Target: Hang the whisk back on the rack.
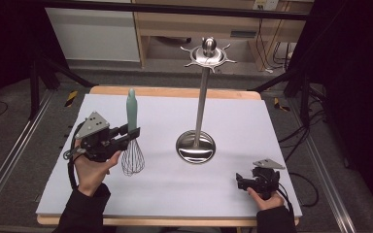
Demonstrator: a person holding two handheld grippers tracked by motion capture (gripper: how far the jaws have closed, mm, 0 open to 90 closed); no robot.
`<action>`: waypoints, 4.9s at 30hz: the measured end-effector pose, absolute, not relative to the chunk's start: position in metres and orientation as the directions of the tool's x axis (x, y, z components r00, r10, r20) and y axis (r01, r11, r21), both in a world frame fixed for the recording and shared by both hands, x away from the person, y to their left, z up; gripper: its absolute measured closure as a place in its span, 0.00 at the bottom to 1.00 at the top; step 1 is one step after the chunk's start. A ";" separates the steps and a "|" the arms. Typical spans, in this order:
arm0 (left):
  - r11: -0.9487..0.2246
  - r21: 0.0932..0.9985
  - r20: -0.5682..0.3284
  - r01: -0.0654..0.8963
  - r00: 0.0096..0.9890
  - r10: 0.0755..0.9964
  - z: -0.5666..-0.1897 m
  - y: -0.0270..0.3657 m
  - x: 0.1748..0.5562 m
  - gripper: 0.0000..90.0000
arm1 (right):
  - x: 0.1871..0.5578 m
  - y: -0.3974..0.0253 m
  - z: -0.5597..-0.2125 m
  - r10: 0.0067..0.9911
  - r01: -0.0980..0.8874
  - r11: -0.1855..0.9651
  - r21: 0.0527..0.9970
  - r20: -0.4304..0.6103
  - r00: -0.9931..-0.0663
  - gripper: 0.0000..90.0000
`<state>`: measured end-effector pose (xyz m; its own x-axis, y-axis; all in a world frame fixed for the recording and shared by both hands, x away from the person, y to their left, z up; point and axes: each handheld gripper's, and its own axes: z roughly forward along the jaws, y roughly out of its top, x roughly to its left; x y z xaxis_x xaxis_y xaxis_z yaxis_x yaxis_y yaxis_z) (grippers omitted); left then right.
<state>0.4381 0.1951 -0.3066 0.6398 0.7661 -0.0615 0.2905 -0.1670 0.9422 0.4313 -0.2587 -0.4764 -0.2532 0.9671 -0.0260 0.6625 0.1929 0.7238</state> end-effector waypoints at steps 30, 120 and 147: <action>-0.234 0.944 0.013 0.232 0.684 0.730 -0.267 0.138 0.453 0.76 | 0.432 -0.258 -0.475 0.968 0.657 0.185 0.731 -0.018 -0.252 0.08; -0.283 0.923 0.037 0.260 0.675 0.737 -0.252 0.072 0.498 0.76 | 0.431 -0.259 -0.474 0.966 0.657 0.170 0.734 0.007 -0.258 0.08; -0.235 0.952 0.043 0.196 0.675 0.737 -0.264 0.064 0.507 0.76 | 0.431 -0.259 -0.474 0.965 0.655 0.177 0.734 0.000 -0.261 0.08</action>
<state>0.5065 0.0644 -0.2645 0.6750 0.7366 0.0428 0.1958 -0.2348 0.9521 0.4308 -0.2589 -0.4736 -0.2614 0.9652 0.0003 0.6552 0.1772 0.7344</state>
